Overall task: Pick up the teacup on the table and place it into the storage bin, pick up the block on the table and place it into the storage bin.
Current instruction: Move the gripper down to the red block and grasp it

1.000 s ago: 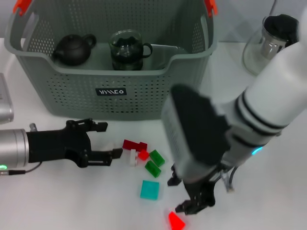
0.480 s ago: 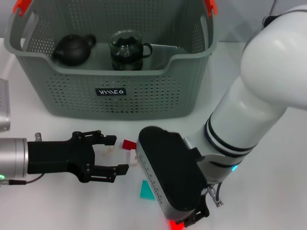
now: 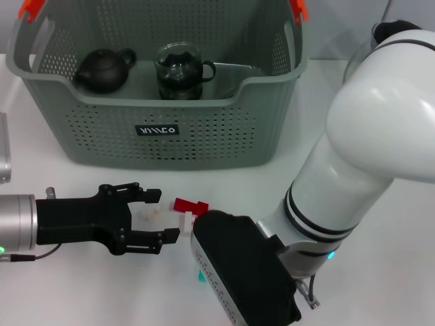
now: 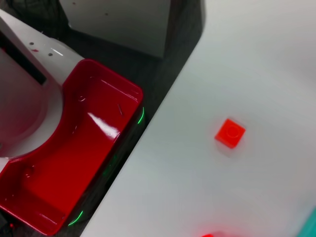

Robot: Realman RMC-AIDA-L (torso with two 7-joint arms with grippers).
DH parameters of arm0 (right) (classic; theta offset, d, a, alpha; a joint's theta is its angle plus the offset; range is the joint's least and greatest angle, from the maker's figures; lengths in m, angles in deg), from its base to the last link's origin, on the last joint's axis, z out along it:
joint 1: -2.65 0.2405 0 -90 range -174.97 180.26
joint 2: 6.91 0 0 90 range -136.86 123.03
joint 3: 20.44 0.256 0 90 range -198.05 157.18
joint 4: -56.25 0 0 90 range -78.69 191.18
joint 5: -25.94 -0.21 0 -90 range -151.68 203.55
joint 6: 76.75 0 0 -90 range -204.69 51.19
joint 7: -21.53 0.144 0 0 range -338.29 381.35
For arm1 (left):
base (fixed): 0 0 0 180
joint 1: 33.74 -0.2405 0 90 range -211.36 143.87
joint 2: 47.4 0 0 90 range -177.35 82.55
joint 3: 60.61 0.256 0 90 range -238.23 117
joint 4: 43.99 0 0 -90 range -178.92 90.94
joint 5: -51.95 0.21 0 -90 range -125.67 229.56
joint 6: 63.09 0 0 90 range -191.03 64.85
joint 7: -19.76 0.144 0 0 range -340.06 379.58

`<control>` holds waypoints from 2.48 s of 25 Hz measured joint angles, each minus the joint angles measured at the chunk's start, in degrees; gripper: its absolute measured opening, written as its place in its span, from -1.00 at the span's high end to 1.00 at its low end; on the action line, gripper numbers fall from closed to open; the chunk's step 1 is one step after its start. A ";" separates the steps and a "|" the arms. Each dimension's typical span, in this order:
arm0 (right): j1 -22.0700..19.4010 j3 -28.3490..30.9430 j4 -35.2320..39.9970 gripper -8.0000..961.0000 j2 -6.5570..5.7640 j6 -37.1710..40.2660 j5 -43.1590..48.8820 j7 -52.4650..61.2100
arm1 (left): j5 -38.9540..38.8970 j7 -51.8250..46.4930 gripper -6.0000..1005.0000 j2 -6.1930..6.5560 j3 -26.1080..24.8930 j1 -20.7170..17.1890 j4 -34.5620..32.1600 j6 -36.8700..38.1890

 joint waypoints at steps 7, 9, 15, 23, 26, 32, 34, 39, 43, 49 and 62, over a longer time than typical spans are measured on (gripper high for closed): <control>-0.31 -1.79 -0.45 -0.12 0.01 -1.28 0.20 -1.24 | 0.04 -0.04 -0.74 0.00 -0.36 -0.04 0.04 -0.08; -0.28 -2.27 -0.52 -0.13 0.01 -1.76 0.45 -1.30 | 0.04 -0.08 -0.74 -0.02 -0.35 -0.08 0.04 -0.08; -0.05 -3.02 -0.54 -0.14 0.00 -2.06 0.80 -1.33 | -0.12 -0.61 -0.74 -0.05 -0.34 -0.10 0.04 -0.16; 0.13 -3.04 -0.04 -0.15 0.00 -2.25 1.23 -1.03 | -0.18 -0.76 -0.74 -0.06 -0.34 -0.10 0.04 -0.61; 0.14 -3.04 -0.01 -0.16 0.01 -1.97 1.50 -0.89 | -0.27 -0.77 -0.74 -0.06 -0.34 -0.10 0.06 -0.67; 0.02 -3.19 0.68 -0.58 0.08 -1.51 1.42 -1.11 | -0.43 -0.79 -0.74 -0.06 -0.34 -0.10 0.13 -0.67; -0.04 -3.62 0.69 -0.61 0.09 -1.49 1.47 -1.26 | -0.44 -0.79 -0.74 -0.02 -0.34 -0.10 0.13 -0.67; 0.09 -5.07 0.70 -0.66 0.17 -1.54 1.52 -1.34 | -0.47 -0.79 -0.74 0.00 -0.36 -0.05 0.14 -0.66; 0.40 -5.32 0.75 -0.66 0.18 -1.77 1.52 -1.48 | -0.54 -0.79 -0.74 -0.04 -0.83 -0.01 0.14 -0.66; 0.64 -5.42 0.37 -0.64 0.34 -2.35 1.50 -1.94 | -0.55 -0.79 -0.74 0.05 -1.17 -0.01 0.13 -0.65; 1.13 -5.58 -1.35 -0.63 0.53 -3.93 1.41 -2.66 | -0.47 -0.79 -0.74 0.02 -1.74 0.00 0.13 -0.73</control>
